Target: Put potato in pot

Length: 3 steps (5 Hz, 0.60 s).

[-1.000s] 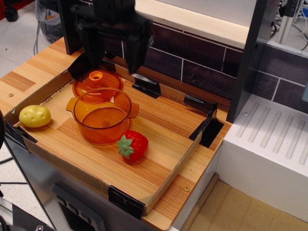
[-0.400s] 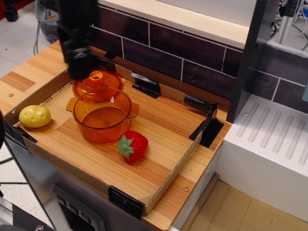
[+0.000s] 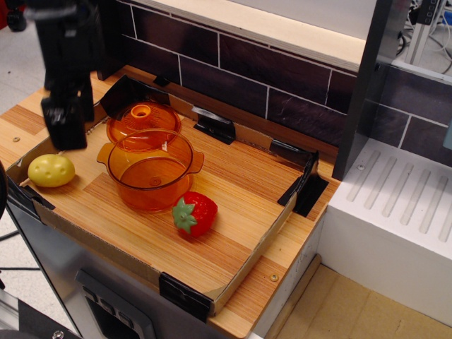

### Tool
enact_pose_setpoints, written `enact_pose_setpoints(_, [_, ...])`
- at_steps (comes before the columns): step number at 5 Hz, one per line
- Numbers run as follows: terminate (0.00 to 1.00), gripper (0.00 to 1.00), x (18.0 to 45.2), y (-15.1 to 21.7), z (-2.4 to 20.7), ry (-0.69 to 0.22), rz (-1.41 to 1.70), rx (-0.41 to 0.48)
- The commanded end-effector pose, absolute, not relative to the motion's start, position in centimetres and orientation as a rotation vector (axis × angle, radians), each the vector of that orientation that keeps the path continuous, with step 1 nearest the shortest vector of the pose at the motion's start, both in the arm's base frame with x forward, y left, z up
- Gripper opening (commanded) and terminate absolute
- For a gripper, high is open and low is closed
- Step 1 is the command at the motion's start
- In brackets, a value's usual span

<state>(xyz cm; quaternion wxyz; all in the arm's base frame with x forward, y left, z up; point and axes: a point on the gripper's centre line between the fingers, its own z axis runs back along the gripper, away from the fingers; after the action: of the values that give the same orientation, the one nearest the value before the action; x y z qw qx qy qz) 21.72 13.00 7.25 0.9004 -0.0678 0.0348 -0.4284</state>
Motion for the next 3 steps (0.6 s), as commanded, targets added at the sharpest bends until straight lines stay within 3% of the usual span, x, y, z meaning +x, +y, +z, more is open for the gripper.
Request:
enact_pose_setpoints(1, [0.0, 1.0, 22.1, 14.6, 4.9, 0.038, -0.911, -0.004])
enact_pose_setpoints(3, [0.0, 1.0, 23.2, 15.9, 4.4, 0.026, -0.916, 0.024])
